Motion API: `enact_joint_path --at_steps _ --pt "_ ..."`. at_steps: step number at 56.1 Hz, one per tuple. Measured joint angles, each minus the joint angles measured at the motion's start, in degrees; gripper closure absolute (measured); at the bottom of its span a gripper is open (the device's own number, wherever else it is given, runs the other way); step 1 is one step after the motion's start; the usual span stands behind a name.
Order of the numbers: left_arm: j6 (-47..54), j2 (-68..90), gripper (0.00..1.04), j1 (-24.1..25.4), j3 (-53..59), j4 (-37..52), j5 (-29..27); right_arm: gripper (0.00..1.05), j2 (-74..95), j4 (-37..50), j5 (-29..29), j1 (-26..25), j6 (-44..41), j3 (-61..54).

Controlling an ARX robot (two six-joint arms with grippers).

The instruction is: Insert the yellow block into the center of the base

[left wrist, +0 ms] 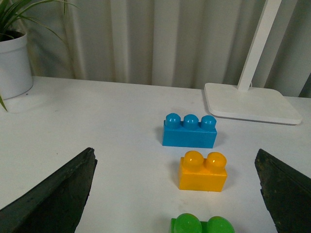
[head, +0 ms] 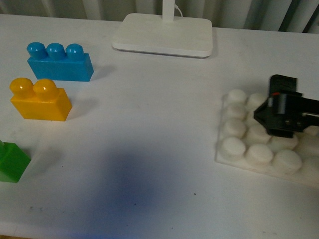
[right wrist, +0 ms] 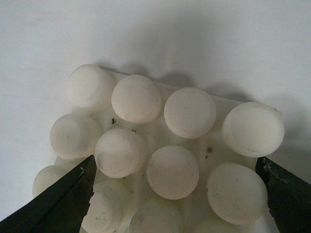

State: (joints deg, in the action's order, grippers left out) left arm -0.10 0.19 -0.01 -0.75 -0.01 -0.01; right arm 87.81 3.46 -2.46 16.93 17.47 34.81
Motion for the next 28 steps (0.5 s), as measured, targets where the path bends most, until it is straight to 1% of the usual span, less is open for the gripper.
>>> enact_joint_path --at_steps 2,8,15,28 --pt "0.0 0.0 0.06 0.0 0.0 0.0 0.0 0.09 1.2 0.3 2.0 2.7 2.0 0.9" --pt "0.0 0.0 0.06 0.0 0.0 0.0 0.0 0.09 4.4 0.6 7.2 8.0 7.3 3.9" --pt "0.0 0.0 0.06 0.0 0.0 0.0 0.0 0.09 6.6 0.5 9.2 10.5 9.7 6.4" --pt "0.0 0.0 0.06 0.0 0.0 0.0 0.0 0.09 10.1 0.1 10.1 14.4 11.6 10.4"
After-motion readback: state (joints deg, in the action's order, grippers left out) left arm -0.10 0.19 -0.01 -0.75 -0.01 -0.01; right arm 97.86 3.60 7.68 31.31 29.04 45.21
